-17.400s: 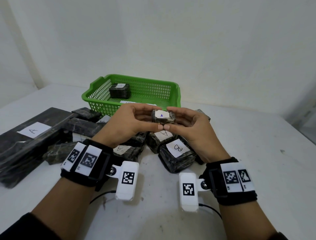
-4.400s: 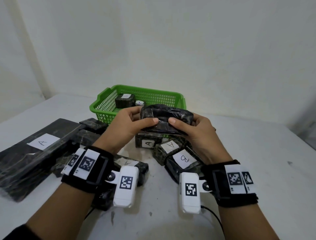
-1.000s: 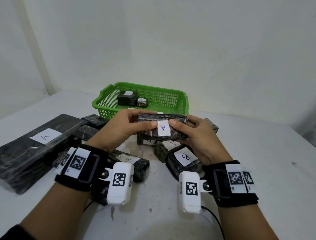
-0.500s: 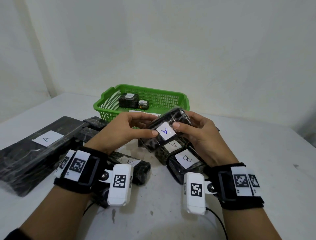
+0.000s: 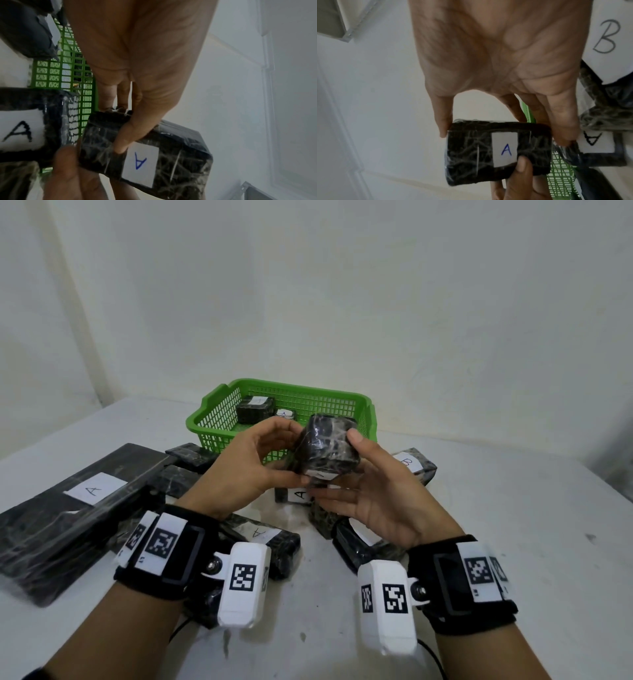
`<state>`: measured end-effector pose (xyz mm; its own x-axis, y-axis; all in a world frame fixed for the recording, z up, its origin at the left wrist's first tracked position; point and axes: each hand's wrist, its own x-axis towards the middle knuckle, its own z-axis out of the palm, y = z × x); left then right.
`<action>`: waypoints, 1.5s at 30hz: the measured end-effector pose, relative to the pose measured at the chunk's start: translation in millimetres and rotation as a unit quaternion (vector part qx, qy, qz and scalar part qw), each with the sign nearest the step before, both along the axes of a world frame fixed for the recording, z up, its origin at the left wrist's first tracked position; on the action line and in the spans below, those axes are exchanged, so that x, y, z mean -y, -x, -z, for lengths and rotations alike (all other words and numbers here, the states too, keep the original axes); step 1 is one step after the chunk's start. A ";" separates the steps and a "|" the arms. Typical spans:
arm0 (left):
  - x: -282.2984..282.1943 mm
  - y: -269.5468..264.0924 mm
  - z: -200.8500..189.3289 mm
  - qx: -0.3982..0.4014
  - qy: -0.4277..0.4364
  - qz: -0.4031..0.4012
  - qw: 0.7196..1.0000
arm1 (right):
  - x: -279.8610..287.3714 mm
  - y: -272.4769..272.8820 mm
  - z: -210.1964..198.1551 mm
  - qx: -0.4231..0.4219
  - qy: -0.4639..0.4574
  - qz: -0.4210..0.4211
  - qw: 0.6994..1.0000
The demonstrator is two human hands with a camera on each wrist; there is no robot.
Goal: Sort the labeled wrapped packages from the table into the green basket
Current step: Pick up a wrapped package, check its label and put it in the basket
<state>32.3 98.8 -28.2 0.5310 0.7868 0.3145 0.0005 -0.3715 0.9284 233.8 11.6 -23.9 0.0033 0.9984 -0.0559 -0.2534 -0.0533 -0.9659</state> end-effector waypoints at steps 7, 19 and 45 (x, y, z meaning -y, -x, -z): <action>2.5 3.7 -2.3 -0.026 0.106 0.106 0.988 | -5.4 1.4 5.1 0.042 -0.067 0.017 0.997; 11.6 -3.8 -7.1 -0.050 0.079 0.092 0.991 | -9.8 1.8 9.6 0.093 -0.096 0.034 0.990; 3.4 -0.9 -1.8 0.019 0.058 0.057 0.996 | 4.5 3.6 -6.0 0.112 -0.054 -0.011 0.992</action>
<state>33.2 95.4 -26.4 0.6090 0.7541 0.2457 -0.0708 -0.2569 0.9638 230.2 7.1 -17.9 -0.0180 0.9985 0.0521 -0.0315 0.0515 -0.9982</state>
